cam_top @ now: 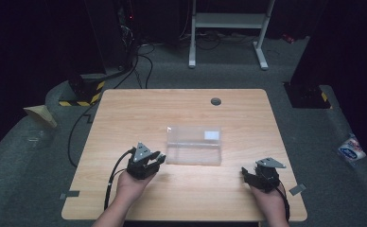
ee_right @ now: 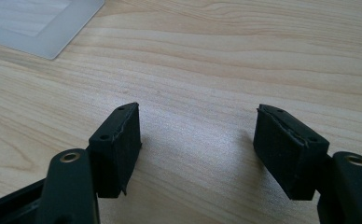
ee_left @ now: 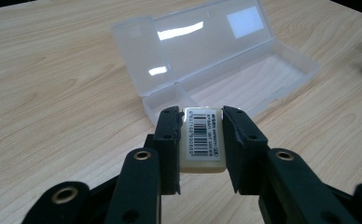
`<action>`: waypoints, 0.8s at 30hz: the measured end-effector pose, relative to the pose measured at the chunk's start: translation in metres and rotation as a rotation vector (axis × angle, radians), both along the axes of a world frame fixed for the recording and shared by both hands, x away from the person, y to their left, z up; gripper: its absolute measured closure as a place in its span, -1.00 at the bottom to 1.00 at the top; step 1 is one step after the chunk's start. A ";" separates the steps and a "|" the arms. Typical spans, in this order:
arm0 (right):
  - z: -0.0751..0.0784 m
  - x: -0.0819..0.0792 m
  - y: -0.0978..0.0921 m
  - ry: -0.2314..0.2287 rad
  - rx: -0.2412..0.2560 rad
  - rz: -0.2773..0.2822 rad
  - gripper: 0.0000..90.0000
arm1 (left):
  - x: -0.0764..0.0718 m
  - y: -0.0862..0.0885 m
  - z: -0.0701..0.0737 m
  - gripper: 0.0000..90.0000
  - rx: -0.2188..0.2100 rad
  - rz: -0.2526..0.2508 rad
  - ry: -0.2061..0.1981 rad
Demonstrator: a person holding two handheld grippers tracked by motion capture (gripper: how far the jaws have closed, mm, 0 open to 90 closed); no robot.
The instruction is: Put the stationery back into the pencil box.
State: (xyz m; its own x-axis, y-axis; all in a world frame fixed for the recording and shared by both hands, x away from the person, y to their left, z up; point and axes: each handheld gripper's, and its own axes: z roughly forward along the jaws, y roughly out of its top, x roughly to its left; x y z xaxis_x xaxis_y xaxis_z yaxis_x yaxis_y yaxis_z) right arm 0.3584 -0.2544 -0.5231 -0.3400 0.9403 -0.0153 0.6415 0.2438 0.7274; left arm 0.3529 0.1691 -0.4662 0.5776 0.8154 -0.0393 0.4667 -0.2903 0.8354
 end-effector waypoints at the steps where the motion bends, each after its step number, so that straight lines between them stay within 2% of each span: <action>1: 0.000 0.000 0.000 0.000 0.000 0.000 -0.30 | 0.001 -0.001 0.000 0.51 -0.010 0.003 0.001; 2: 0.000 0.000 0.000 0.000 0.000 0.000 -0.30 | 0.002 -0.001 0.001 0.51 -0.013 0.003 0.003; 5: 0.000 0.000 0.000 -0.001 0.001 0.003 -0.30 | 0.007 -0.003 0.003 0.51 -0.061 0.011 0.017; 9: 0.000 0.000 0.000 -0.001 0.001 0.003 -0.30 | 0.012 -0.006 0.004 0.51 -0.066 0.022 0.021; 17: 0.000 0.000 0.000 0.000 0.001 0.004 -0.30 | 0.024 -0.015 0.003 0.51 -0.024 0.024 0.019; 24: 0.000 0.001 0.000 0.000 0.001 0.005 -0.30 | 0.034 -0.019 0.002 0.51 0.000 0.035 0.035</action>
